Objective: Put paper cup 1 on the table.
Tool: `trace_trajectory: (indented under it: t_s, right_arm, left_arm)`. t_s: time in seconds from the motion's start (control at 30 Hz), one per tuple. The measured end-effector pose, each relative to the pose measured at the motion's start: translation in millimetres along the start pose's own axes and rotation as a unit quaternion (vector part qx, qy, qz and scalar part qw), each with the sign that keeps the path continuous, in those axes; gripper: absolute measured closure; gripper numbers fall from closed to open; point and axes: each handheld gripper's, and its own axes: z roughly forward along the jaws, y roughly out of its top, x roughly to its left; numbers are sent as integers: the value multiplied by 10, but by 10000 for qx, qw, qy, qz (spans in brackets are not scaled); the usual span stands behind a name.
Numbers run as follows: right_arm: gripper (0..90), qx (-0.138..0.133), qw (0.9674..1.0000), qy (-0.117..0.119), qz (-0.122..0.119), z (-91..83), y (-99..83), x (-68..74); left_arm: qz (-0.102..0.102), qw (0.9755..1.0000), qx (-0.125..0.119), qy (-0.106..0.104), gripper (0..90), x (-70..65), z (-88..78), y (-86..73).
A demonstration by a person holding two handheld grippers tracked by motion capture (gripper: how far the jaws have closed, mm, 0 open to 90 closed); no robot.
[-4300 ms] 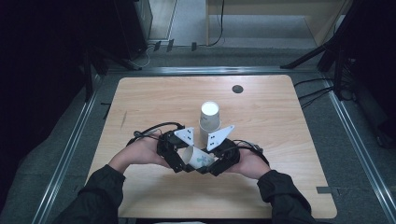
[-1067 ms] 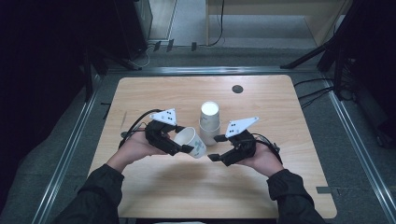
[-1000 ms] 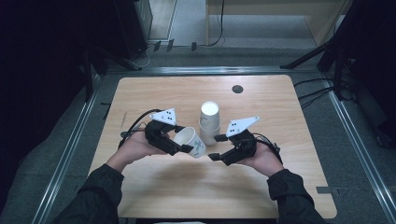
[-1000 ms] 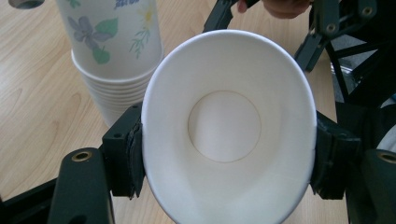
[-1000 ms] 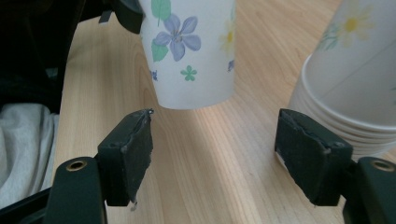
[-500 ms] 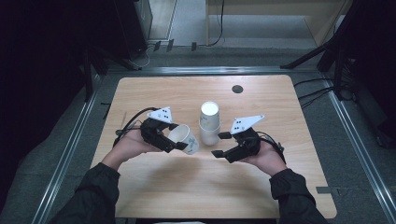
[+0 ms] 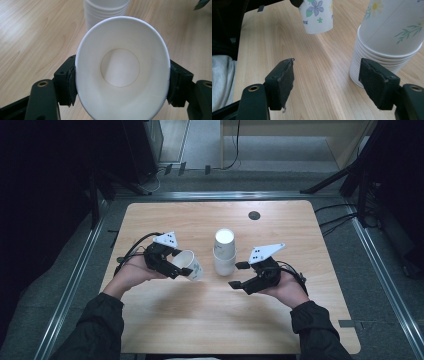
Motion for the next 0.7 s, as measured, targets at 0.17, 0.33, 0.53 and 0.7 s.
trace_trajectory:
  t_s: [0.17, 0.33, 0.53, 0.7]
  right_arm:
    - [288, 5, 10000, -15, -16, -4, -8, -10]
    - [289, 24, 10000, -4, 12, 2, -8, -20]
    - [290, 36, 10000, 49, -23, 30, 10, -33]
    - [290, 61, 9999, 92, -49, 64, 35, -35]
  left_arm:
    - [-161, 9997, 68, 148, 267, 113, -23, -80]
    - [-381, 9982, 140, 443, 267, 223, -70, -170]
    - [-656, 9951, 219, 704, 266, 353, -179, -315]
    - [-890, 9911, 307, 939, 265, 439, -276, -433]
